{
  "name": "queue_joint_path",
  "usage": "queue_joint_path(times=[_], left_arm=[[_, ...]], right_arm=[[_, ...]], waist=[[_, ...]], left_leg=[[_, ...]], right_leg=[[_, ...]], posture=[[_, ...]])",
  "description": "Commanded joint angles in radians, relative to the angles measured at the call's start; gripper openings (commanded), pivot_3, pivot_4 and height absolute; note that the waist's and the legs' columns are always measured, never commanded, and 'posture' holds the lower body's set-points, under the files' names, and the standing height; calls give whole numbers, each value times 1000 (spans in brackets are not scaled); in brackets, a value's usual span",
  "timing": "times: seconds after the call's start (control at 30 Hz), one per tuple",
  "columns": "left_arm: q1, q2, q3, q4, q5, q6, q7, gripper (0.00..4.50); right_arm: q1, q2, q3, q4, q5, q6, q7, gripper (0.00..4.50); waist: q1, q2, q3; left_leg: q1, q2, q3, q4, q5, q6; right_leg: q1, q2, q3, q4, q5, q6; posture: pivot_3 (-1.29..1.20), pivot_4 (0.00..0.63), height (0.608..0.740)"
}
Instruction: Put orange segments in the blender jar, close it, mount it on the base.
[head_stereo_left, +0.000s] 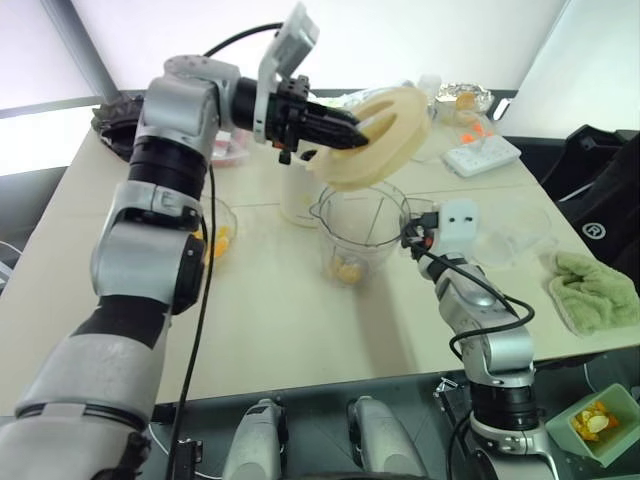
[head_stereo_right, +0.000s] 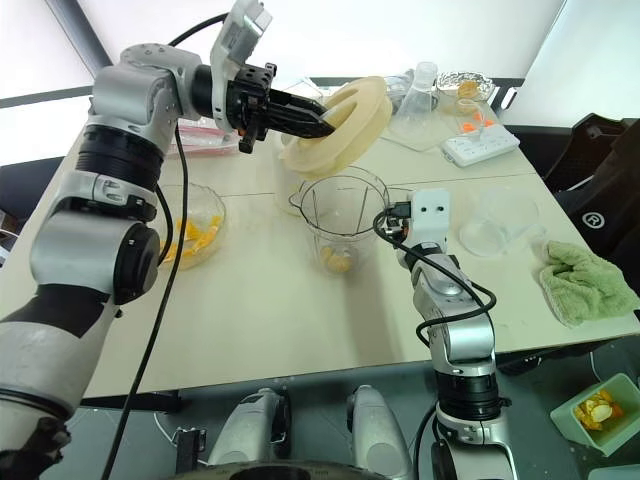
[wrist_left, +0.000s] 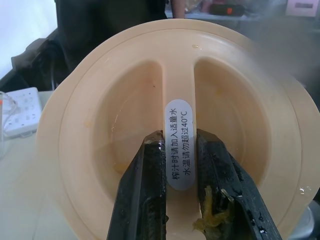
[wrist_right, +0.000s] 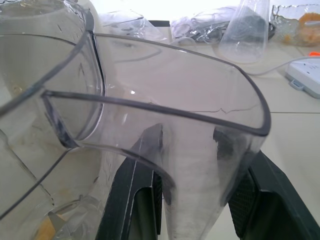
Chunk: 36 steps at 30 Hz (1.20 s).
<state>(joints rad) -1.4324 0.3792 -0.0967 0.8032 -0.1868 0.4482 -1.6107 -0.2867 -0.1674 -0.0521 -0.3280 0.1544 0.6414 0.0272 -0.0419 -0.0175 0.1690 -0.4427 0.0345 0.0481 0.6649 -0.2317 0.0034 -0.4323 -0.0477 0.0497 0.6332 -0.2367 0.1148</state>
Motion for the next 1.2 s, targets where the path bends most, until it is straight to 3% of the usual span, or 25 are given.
queue_joint_path(times=[0.03,0.3,0.7,1.2], left_arm=[[27,30,-70,-76,-3,-18,-4,266],[78,23,-198,-69,24,-109,-4,266],[2,-71,-216,224,170,-350,20,266],[18,-88,-244,286,247,-456,-4,266]], right_arm=[[-7,-6,22,-42,-24,-10,5,1310],[-27,-21,46,-72,-53,2,15,1310],[23,56,59,-204,15,22,52,1310],[34,76,63,-274,62,29,101,1310]], waist=[[0,0,0],[3,0,0],[6,0,0],[4,0,0]], left_leg=[[0,0,0,0,0,0],[0,0,0,0,0,0],[0,0,0,1,0,0],[0,0,0,1,0,0]], right_leg=[[0,0,0,0,0,0],[0,0,0,1,0,0],[0,0,0,0,0,0],[0,0,0,0,0,0]], posture=[[0,150,740],[0,150,740],[0,150,740],[0,150,740]])
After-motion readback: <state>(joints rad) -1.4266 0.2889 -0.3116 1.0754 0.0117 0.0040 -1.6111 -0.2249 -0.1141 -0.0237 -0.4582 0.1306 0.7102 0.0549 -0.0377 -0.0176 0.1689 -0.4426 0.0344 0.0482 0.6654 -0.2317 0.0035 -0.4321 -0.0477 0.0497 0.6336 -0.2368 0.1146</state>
